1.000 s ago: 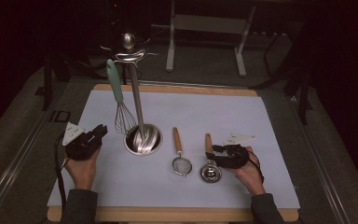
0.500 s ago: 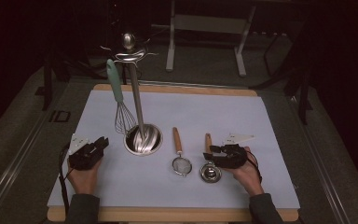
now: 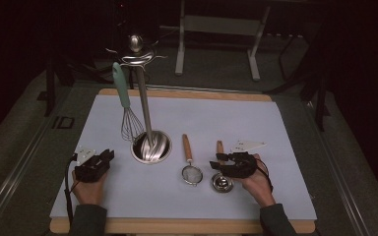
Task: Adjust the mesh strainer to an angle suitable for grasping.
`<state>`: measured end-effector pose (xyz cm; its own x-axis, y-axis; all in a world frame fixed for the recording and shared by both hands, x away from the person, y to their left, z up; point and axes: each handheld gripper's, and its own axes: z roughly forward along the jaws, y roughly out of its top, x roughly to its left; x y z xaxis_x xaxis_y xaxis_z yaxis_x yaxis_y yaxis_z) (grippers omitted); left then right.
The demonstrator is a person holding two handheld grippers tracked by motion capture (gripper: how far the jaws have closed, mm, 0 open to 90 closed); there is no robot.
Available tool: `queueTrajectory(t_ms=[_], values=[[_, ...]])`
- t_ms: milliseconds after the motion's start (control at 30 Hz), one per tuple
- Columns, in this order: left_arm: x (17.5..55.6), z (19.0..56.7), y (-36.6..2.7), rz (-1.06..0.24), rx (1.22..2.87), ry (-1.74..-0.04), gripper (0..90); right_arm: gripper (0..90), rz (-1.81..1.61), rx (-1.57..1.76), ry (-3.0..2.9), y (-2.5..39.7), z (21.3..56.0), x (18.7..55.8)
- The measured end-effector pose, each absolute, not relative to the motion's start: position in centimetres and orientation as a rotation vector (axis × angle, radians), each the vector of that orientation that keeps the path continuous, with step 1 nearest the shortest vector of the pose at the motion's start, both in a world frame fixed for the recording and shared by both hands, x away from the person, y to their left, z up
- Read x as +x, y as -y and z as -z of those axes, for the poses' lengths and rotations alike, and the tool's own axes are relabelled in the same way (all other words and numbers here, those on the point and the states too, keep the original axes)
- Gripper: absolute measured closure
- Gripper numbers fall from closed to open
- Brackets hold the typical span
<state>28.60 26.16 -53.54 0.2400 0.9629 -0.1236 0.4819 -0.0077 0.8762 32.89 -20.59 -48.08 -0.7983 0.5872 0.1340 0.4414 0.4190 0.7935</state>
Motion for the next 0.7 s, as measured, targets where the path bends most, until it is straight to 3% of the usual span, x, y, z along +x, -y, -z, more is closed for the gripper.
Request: queueTrajectory(t_ms=[333,533,700], values=[[28.6,53.9,-26.0,-0.705,1.632,-1.358,75.6,54.1,-1.258,0.926,-2.535,18.3,47.8,34.1],[28.5,53.9,-25.8,-0.725,1.648,-1.349,73.9,62.9,-1.163,0.96,-2.573,15.9,48.5,35.5],[28.5,53.9,-25.6,-0.735,1.654,-1.34,73.2,63.7,-1.13,0.992,-2.604,13.7,49.1,36.5]])
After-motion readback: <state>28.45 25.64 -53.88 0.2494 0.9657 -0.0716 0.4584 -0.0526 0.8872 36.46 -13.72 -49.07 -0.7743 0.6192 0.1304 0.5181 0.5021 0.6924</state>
